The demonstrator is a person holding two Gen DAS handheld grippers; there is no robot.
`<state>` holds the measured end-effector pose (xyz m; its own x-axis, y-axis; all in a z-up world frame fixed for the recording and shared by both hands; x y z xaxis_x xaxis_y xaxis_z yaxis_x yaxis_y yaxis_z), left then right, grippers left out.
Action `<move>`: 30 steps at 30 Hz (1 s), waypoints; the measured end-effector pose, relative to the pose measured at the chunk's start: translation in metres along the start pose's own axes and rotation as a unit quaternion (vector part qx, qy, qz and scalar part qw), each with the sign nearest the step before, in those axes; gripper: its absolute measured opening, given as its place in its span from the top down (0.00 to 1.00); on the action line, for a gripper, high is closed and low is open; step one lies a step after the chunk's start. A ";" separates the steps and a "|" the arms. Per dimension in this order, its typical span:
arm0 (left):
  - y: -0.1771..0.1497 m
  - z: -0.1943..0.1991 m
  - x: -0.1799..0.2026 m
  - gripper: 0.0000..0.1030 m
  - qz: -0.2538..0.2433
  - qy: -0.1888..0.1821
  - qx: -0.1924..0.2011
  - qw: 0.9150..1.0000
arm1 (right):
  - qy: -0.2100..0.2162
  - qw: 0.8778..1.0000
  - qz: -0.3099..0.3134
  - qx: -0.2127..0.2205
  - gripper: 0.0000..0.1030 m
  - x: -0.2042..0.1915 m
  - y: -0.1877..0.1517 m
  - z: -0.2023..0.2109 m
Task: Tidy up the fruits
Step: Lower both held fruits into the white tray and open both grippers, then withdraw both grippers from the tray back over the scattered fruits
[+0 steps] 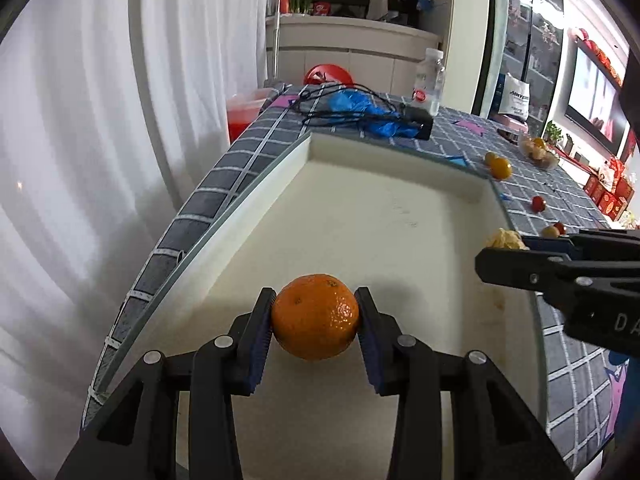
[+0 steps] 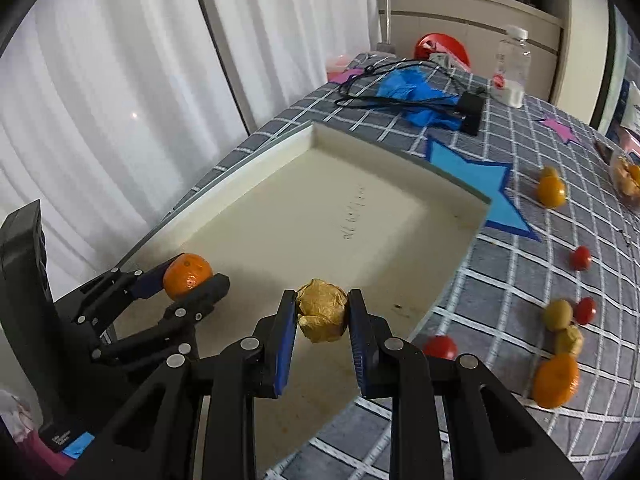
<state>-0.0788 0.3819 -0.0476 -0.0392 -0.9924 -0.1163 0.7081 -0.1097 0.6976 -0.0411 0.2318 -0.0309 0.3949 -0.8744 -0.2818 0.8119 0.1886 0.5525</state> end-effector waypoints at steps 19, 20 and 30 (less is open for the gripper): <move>-0.014 -0.005 -0.001 0.21 -0.021 0.014 -0.037 0.999 | -0.012 0.998 -0.067 0.013 0.01 0.034 -0.006 0.019; -0.015 -0.004 -0.002 0.21 -0.023 0.015 -0.039 0.999 | -0.015 0.998 -0.065 0.014 0.01 0.035 -0.007 0.019; -0.018 0.004 -0.003 0.21 -0.009 0.023 -0.048 0.999 | -0.032 0.996 -0.075 0.039 0.01 0.068 -0.009 0.043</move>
<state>-0.0937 0.3872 -0.0570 -0.0220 -0.9864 -0.1630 0.7716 -0.1205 0.6246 -0.0400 0.1519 -0.0211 0.2416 -0.9176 -0.3155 0.8222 0.0209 0.5688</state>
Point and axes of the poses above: each gripper's, at about its wrist camera, not at the fingertips, and z roughly against the way its jaws point, x to its right, y to its top, the point moved 10 cm from there along -z, roughly the way its jaws point, and after that the axes turned 12 degrees about -z, right-handed, at the moved point
